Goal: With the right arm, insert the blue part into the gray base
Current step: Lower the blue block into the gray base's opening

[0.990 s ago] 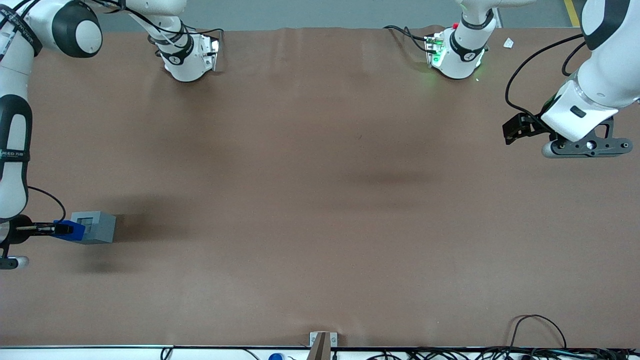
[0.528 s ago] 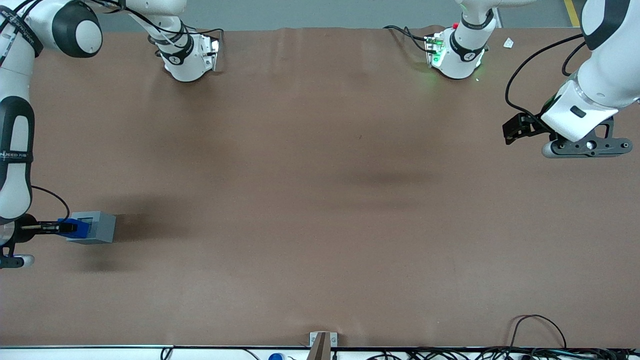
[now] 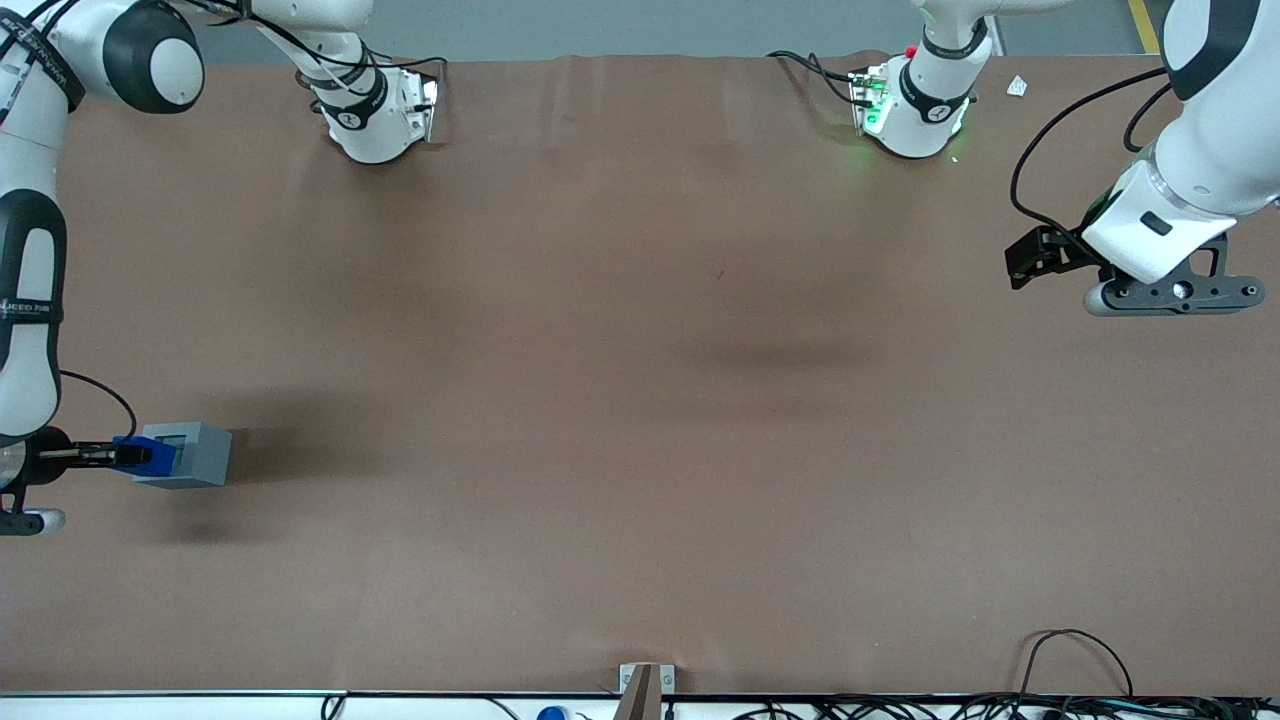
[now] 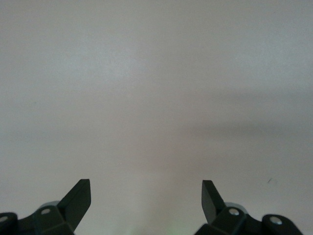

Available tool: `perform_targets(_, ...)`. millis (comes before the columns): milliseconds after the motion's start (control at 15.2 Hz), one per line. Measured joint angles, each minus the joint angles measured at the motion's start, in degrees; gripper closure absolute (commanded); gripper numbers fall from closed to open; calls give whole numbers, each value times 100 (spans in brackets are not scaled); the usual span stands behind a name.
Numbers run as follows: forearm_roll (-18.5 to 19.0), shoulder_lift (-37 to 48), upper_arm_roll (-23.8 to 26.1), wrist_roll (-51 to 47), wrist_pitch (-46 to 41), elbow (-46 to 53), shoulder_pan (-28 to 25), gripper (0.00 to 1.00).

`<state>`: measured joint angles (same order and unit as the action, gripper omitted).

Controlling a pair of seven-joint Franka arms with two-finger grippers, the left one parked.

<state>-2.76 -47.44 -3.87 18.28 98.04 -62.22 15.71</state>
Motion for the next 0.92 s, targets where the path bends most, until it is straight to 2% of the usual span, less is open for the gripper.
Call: perform_targets(924, 0, 28, -33, -17, -25, -179, 8, 98)
